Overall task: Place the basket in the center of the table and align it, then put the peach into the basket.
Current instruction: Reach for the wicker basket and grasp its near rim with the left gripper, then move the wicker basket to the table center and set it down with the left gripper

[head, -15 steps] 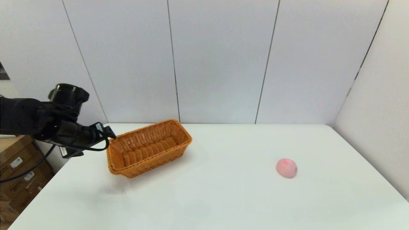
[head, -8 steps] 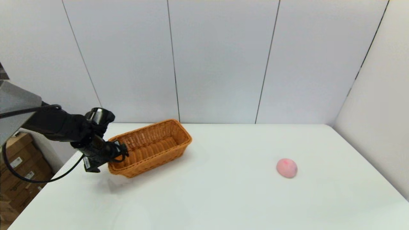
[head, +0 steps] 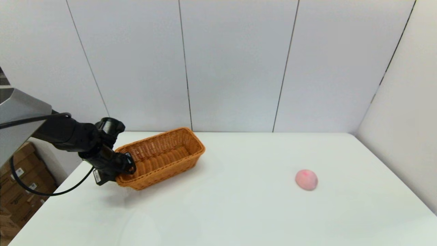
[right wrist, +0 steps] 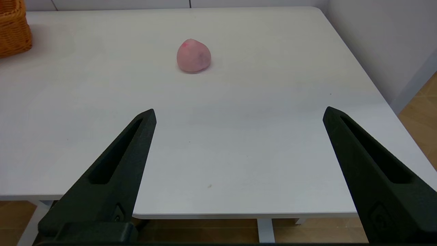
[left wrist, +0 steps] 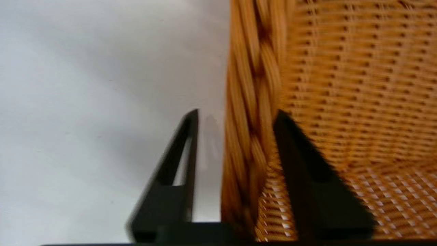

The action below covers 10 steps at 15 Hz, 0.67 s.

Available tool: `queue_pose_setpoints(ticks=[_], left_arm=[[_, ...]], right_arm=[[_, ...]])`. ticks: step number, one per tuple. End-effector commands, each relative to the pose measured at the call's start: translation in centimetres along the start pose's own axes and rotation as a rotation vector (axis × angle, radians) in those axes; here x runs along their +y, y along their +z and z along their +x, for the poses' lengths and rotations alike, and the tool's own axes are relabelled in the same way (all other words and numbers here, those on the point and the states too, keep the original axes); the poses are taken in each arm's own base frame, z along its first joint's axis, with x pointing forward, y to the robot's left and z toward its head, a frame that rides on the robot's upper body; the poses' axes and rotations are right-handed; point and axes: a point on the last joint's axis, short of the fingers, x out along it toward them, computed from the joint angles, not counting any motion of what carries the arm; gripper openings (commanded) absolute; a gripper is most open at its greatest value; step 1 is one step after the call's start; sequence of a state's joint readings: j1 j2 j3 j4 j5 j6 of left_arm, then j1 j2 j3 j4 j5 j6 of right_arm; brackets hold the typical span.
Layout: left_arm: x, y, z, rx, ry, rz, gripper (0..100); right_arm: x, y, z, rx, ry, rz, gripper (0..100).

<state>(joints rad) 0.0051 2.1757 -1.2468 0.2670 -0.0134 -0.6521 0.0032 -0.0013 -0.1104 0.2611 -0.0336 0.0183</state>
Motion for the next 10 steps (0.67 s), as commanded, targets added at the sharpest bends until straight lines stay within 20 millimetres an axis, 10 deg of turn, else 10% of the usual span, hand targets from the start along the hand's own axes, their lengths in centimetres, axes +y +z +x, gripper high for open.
queue_pose_setpoints(ticks=[1,10], left_arm=[[-0.1,0.1,-1.0,0.007,-0.033,-0.008,0],[-0.5,-0.1,-4.8,0.191,-0.354,-0.019,0]], right_arm=[[0.0,0.0,0.0,0.004,-0.002,0.000,100],[0.0,0.0,0.0,0.004,-0.002,0.000,100]])
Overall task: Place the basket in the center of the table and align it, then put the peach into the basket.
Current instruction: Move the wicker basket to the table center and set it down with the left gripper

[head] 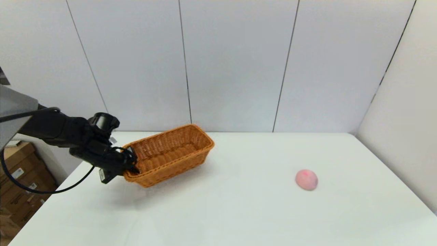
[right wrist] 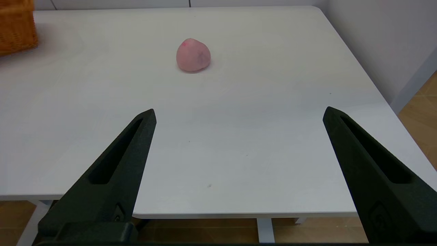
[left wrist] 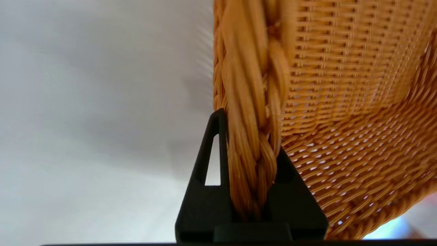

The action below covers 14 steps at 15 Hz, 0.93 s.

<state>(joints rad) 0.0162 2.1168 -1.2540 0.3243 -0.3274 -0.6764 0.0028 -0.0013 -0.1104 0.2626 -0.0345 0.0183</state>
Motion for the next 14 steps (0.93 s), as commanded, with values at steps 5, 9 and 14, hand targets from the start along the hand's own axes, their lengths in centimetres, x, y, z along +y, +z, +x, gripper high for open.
queue_pose_setpoints(ticks=[5,9,14], left_arm=[[-6.2,-6.3,-3.6,0.102,-0.155,0.209,0],[-10.3,-11.1,-1.2,0.186,-0.156,0.371,0],[-11.5,-13.8,3.6,0.258,-0.074,0.466,0]], right_arm=[[0.0,0.0,0.0,0.004,-0.001,0.000,100],[0.0,0.0,0.0,0.003,-0.001,0.000,100],[0.0,0.0,0.0,0.003,-0.001,0.000,100]])
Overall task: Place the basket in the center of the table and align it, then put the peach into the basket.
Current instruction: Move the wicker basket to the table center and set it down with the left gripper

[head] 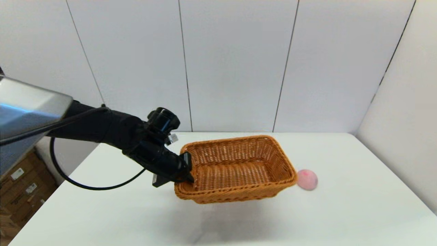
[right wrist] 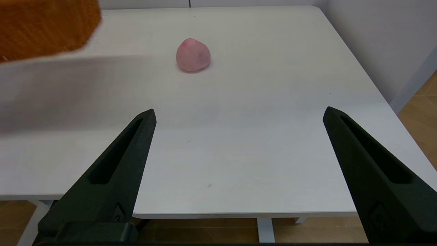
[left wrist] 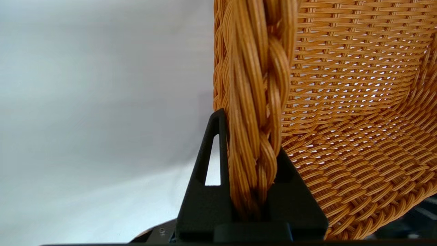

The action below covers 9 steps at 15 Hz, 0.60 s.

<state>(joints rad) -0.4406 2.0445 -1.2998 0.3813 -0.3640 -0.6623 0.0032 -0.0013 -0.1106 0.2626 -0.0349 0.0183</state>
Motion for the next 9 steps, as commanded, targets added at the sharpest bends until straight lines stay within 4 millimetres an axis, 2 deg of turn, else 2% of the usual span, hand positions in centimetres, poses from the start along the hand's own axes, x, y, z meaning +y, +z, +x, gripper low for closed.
queue_pose_setpoints(ticks=[1,3,4,7,9], left_arm=[[-0.2,-0.3,3.7,0.073,0.042,0.036,0],[0.1,-0.3,4.3,0.083,0.066,0.051,0],[0.3,-0.4,4.9,0.090,0.091,0.064,100],[0.2,-0.6,5.2,0.100,0.103,0.085,100],[-0.1,-0.6,4.4,0.085,0.093,0.113,100]], right_arm=[[0.0,0.0,0.0,0.004,-0.001,0.000,100],[0.0,0.0,0.0,0.004,-0.001,0.000,100],[0.0,0.0,0.0,0.004,-0.001,0.000,100],[0.0,0.0,0.0,0.004,-0.001,0.000,100],[0.0,0.0,0.0,0.004,-0.001,0.000,100]])
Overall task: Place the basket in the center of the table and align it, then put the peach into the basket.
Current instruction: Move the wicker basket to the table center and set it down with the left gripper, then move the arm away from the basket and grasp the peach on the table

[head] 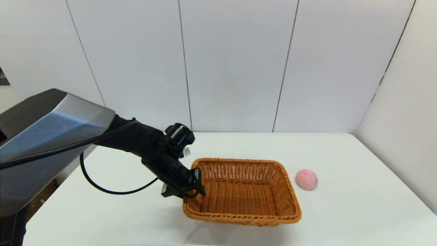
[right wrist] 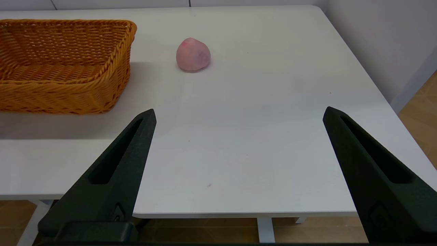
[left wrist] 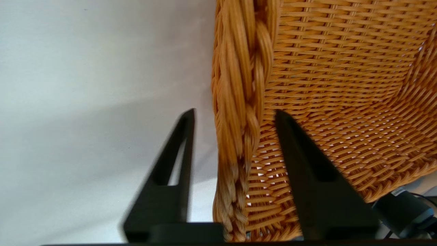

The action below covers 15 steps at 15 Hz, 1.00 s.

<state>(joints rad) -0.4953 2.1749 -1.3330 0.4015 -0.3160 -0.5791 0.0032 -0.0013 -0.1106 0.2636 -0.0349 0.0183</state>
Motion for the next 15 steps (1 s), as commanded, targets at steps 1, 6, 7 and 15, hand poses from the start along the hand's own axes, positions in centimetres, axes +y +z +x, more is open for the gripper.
queue_pose_setpoints(ticks=[1,6,7,15], left_arm=[[-0.2,0.1,-1.8,-0.037,-0.015,0.031,100],[2.6,-0.9,-13.4,-0.268,0.049,0.081,100],[3.6,-1.6,-16.0,-0.312,0.059,0.082,100],[8.6,-15.6,-26.0,-0.566,0.286,0.012,100]], right_arm=[[0.0,0.0,0.0,0.002,0.001,0.000,100],[0.0,0.0,0.0,0.000,0.001,0.000,100],[0.0,0.0,0.0,0.000,0.001,0.000,100],[0.0,0.0,0.0,0.000,0.001,0.002,100]])
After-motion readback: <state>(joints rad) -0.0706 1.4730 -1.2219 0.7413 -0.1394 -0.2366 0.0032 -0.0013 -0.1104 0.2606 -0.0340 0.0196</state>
